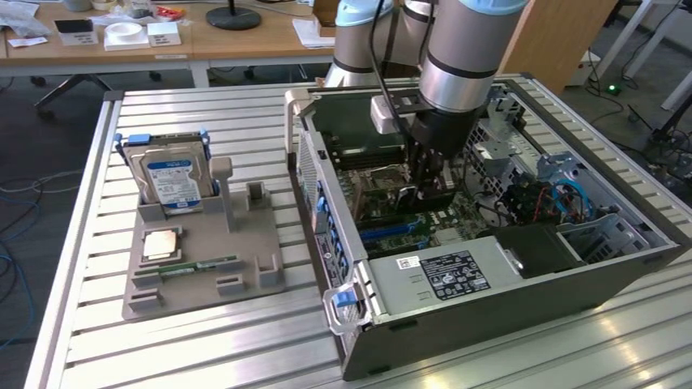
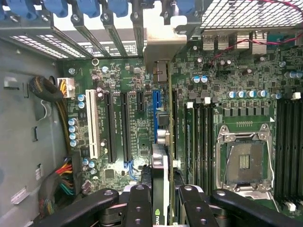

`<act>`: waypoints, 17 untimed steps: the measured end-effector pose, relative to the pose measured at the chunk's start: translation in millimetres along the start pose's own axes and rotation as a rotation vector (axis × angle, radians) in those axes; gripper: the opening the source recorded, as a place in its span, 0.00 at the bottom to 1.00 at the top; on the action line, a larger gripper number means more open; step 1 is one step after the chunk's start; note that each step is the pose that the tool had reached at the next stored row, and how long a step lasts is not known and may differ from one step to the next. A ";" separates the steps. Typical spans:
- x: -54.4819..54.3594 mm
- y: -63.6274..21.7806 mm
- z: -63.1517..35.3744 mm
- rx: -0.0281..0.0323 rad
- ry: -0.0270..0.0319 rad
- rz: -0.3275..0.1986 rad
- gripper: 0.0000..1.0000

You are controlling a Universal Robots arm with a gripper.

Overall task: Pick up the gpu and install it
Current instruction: 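Insert the gpu into the slot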

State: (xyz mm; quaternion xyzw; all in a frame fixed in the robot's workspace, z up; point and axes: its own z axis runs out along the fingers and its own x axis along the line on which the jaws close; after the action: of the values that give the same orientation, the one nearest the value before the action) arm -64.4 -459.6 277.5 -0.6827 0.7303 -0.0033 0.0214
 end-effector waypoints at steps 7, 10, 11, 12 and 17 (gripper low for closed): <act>0.7 2.9 2.0 0.0000 0.0002 0.000 0.27; 1.0 4.6 2.3 0.0002 -0.0002 0.000 0.27; 1.2 4.7 3.0 0.0001 0.0001 0.000 0.27; 1.4 4.8 4.1 0.0001 0.0001 0.000 0.27; 2.2 5.2 8.2 0.0000 0.0003 0.000 0.27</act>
State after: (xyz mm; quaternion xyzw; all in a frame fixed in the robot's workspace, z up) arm -69.4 -461.2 269.1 -0.6827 0.7303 -0.0034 0.0213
